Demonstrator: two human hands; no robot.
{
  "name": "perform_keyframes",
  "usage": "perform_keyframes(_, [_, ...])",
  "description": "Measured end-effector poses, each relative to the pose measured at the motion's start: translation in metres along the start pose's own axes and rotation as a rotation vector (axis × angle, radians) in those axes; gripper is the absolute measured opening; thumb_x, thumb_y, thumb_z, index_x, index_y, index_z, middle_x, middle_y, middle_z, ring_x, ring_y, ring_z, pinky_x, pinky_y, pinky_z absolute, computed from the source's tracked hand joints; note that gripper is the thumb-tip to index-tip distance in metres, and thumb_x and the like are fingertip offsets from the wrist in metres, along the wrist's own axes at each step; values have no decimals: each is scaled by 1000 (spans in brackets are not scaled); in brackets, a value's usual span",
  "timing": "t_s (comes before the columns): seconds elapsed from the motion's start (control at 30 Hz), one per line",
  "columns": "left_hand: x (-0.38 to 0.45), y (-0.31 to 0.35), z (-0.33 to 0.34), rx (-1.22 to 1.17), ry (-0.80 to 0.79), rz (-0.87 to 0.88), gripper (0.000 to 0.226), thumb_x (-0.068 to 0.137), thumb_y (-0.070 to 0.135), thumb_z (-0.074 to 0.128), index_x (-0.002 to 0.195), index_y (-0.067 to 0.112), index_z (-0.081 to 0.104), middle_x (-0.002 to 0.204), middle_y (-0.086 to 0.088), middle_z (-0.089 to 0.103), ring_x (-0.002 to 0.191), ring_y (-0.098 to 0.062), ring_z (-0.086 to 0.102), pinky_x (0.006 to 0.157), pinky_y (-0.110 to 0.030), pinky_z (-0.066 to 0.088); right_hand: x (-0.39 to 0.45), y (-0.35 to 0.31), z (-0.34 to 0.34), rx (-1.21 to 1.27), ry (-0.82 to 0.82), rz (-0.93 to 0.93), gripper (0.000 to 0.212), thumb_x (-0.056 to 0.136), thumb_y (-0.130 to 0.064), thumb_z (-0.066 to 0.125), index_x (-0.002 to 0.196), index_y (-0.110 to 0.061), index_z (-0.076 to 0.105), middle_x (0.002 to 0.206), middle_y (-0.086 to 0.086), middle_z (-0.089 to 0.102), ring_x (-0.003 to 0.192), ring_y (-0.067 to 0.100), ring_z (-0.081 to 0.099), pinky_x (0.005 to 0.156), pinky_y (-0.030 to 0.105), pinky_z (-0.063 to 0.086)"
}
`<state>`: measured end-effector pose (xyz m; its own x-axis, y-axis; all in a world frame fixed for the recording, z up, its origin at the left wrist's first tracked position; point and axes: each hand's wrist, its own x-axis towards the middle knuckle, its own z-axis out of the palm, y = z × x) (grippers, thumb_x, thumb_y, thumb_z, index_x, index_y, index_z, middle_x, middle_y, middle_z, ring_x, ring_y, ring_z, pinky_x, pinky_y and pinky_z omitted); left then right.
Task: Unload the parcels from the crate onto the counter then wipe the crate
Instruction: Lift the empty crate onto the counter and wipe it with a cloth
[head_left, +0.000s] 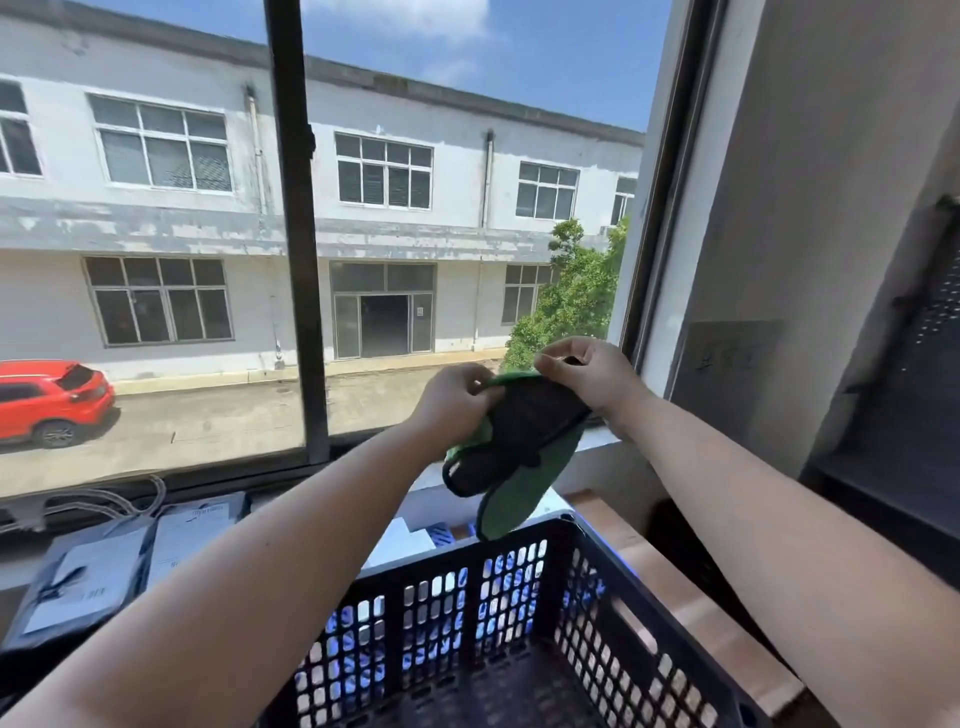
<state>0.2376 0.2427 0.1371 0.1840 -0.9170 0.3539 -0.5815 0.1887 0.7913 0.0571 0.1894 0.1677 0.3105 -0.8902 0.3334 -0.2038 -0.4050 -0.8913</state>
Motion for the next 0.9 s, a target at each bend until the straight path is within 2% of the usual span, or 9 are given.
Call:
perform_keyframes(0.1, [10, 3, -12, 52, 65, 2, 12, 101, 22, 52, 106, 13, 58, 93, -5, 61, 89, -25, 58, 70, -30, 41, 2, 1, -16, -392, -121, -11, 37, 67, -24, 90, 95, -13, 69, 96, 8, 71, 90, 23, 65, 83, 36, 53])
perform_keyframes(0.17, [12, 0, -14, 100, 36, 51, 16, 101, 22, 51, 112, 12, 55, 97, -6, 59, 97, -29, 58, 77, -32, 40, 2, 4, -17, -753, -138, -70, 18, 75, -17, 82, 80, -13, 65, 85, 8, 67, 85, 27, 61, 74, 36, 49])
perform_keyframes(0.23, [5, 1, -15, 123, -2, 91, 20, 98, 28, 57, 113, 15, 53, 94, -5, 60, 93, -26, 59, 75, -32, 41, 1, 14, -15, -815, -56, -85, 17, 81, -11, 67, 67, -11, 57, 72, 8, 60, 75, 28, 56, 63, 34, 40])
perform_keyframes(0.37, [-3, -9, -29, 159, -107, 53, 36, 78, 18, 77, 109, 20, 58, 94, -1, 61, 85, -18, 58, 69, -27, 46, -2, 37, -18, -275, 33, 74, 8, 86, -7, 65, 83, -1, 63, 71, 6, 58, 68, 18, 53, 67, 32, 44])
perform_keyframes(0.5, [-4, -27, -45, 214, -54, -99, 6, 78, 10, 68, 79, 7, 63, 71, -5, 56, 71, -22, 54, 61, -27, 42, -9, 50, -19, 48, 102, 181, 16, 96, -15, 60, 80, -17, 57, 81, 8, 63, 77, 24, 59, 73, 37, 47])
perform_keyframes(0.63, [-6, -39, -60, -345, -137, -533, 12, 88, 21, 61, 91, 11, 55, 80, -8, 59, 80, -27, 65, 89, -50, 52, -24, 54, -21, 356, 114, 280, 13, 96, -19, 60, 85, -12, 63, 70, 8, 68, 63, 23, 64, 58, 28, 52])
perform_keyframes(0.7, [-7, -48, -51, -709, -234, -667, 18, 90, 31, 58, 86, 14, 56, 79, -7, 60, 87, -31, 65, 86, -57, 49, -29, 59, -16, 539, 56, 449, 28, 98, -22, 56, 76, -10, 69, 63, 6, 68, 54, 18, 65, 50, 23, 53])
perform_keyframes(0.77, [-13, -65, -24, -879, -246, -775, 35, 94, 44, 54, 80, 13, 62, 76, -9, 66, 80, -28, 65, 80, -46, 51, -34, 77, -5, 603, 20, 601, 39, 99, -18, 48, 65, -9, 65, 55, 4, 65, 49, 16, 65, 49, 21, 52])
perform_keyframes(0.9, [-42, -102, 26, -1165, -196, -939, 54, 102, 50, 37, 94, 3, 61, 76, -14, 66, 66, -26, 66, 62, -34, 56, -46, 132, 14, 527, 97, 797, 29, 100, -14, 36, 85, 0, 57, 71, 15, 68, 65, 25, 69, 62, 26, 57])
